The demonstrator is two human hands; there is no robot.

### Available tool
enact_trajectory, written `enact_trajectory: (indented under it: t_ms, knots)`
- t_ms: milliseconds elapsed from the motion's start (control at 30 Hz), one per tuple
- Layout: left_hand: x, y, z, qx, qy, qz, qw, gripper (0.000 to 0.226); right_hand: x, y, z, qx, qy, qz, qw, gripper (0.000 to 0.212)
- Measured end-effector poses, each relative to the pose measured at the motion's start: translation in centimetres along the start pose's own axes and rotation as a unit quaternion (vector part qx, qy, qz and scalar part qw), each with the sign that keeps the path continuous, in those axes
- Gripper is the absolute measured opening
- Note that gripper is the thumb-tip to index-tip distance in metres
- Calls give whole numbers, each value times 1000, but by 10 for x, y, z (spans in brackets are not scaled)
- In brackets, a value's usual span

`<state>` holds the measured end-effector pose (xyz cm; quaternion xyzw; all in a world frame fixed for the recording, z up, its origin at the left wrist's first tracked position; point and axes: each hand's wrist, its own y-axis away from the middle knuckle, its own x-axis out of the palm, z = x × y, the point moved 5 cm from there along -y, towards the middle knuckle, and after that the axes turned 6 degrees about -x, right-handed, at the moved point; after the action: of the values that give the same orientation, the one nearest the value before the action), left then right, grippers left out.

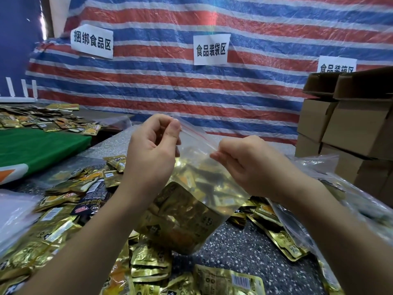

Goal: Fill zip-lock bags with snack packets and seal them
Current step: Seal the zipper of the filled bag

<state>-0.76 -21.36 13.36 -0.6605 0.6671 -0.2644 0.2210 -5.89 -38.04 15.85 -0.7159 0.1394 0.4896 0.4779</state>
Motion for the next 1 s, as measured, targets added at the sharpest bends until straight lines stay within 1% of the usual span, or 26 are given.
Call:
enact_trajectory:
  t_ms: [100,200,267,367,467,533,600,633,667,700,733,767,800,833,867,900,933,967,1000]
  knots:
    - [1,0,1,-5,5,-2,1000,21,4,0,-6,1,-55,-13,998,36]
    - [6,2,0,-5,21,6,1000,24,17,-2,-7,32,-78,37,996,39]
    - [9,3,0,-5,24,16,1000,23,29,-4,-3,45,-99,55,993,41]
    - [13,7,2,-2,-8,27,1000,22,46,-5,5,63,-153,81,983,50]
    - [19,10,4,-4,-41,42,998,22,65,-6,10,72,-106,139,982,45]
    - [21,12,5,8,-71,46,996,24,77,-9,11,82,-102,171,977,37]
    - [20,14,4,33,-112,19,993,29,85,-13,10,83,-101,190,973,34]
    - [17,13,3,43,-129,-11,991,31,86,-15,6,98,-113,185,971,34]
    - [12,12,2,50,-138,-45,988,29,85,-17,0,129,-150,169,966,34]
    - [7,11,0,56,-140,-76,986,24,83,-19,-8,171,-210,135,953,30]
    - [4,9,-2,57,-135,-99,984,19,79,-22,-20,226,-281,80,929,22]
    - [1,8,-3,52,-129,-110,984,16,75,-24,-36,287,-344,15,894,10]
    - [0,7,-2,44,-124,-110,985,15,70,-27,-55,343,-387,-54,854,9]
    - [1,7,-1,37,-122,-103,986,14,66,-28,-75,393,-410,-116,815,17]
    - [2,8,0,32,-123,-92,988,12,63,-28,-93,436,-433,-166,771,20]
    - [4,9,1,29,-126,-79,988,9,63,-26,-108,467,-465,-200,725,20]
    - [7,11,3,27,-131,-67,989,7,68,-25,-118,490,-502,-212,681,19]
    - [9,12,4,23,-137,-56,989,5,76,-22,-125,506,-530,-203,650,17]
    - [10,12,6,18,-142,-46,989,5,89,-16,-131,524,-536,-178,637,16]
